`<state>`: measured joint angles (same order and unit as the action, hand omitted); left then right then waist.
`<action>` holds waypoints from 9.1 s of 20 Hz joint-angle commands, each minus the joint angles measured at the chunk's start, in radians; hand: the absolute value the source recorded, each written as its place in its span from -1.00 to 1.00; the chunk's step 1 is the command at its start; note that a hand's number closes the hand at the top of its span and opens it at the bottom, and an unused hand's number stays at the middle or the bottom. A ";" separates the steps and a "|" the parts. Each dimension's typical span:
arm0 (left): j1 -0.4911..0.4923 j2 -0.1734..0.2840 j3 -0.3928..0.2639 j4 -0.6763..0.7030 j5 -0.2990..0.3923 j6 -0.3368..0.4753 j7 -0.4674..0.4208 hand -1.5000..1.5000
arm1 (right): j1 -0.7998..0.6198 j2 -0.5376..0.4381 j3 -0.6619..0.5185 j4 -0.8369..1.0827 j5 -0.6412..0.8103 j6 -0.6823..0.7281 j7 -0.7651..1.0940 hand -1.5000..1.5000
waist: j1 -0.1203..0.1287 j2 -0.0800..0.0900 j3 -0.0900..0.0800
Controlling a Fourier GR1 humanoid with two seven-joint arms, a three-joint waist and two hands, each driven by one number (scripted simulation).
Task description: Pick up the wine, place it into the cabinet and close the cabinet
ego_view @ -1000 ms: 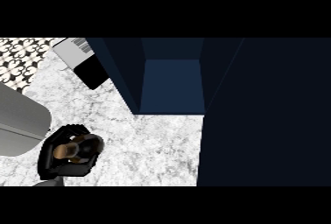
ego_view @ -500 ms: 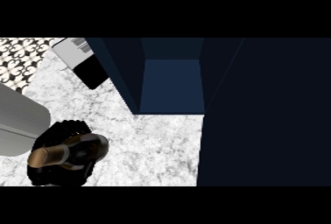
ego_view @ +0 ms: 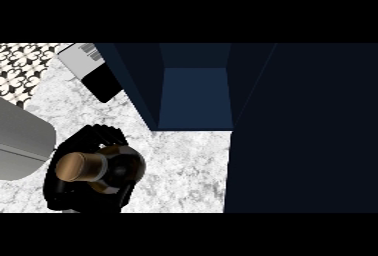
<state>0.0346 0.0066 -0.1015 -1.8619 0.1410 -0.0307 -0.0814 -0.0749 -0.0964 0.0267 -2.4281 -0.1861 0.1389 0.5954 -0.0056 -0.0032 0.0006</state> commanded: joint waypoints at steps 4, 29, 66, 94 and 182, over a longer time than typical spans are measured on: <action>-0.128 -0.006 -0.192 -0.039 -0.017 0.192 0.097 1.00 | 0.004 -0.006 -0.016 -0.117 -0.071 -0.020 0.092 -1.00 | -0.002 0.001 -0.001; -0.544 -0.007 -0.456 0.196 -0.102 0.759 0.222 1.00 | 0.078 -0.015 -0.116 -0.169 -0.180 0.040 0.079 -1.00 | -0.011 -0.002 0.000; -0.591 -0.006 -0.276 0.707 0.182 0.690 -0.313 1.00 | 0.030 -0.023 -0.120 -0.111 -0.154 0.037 0.054 -1.00 | -0.005 0.002 0.000; -0.943 -0.004 -0.064 1.327 0.253 0.574 -0.548 1.00 | 0.033 0.012 -0.051 -0.075 -0.120 0.047 0.005 -1.00 | -0.024 0.010 -0.001; -1.079 -0.007 0.072 1.699 0.446 0.329 -0.761 -1.00 | -0.043 0.022 0.017 -0.039 -0.116 0.010 0.041 -1.00 | -0.061 0.013 -0.001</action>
<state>-1.0661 -0.0016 -0.0312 -0.1598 0.5408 0.3053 -0.8643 -0.1239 -0.0650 0.0674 -2.3927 -0.2371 0.1627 0.5864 -0.0765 0.0138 -0.0008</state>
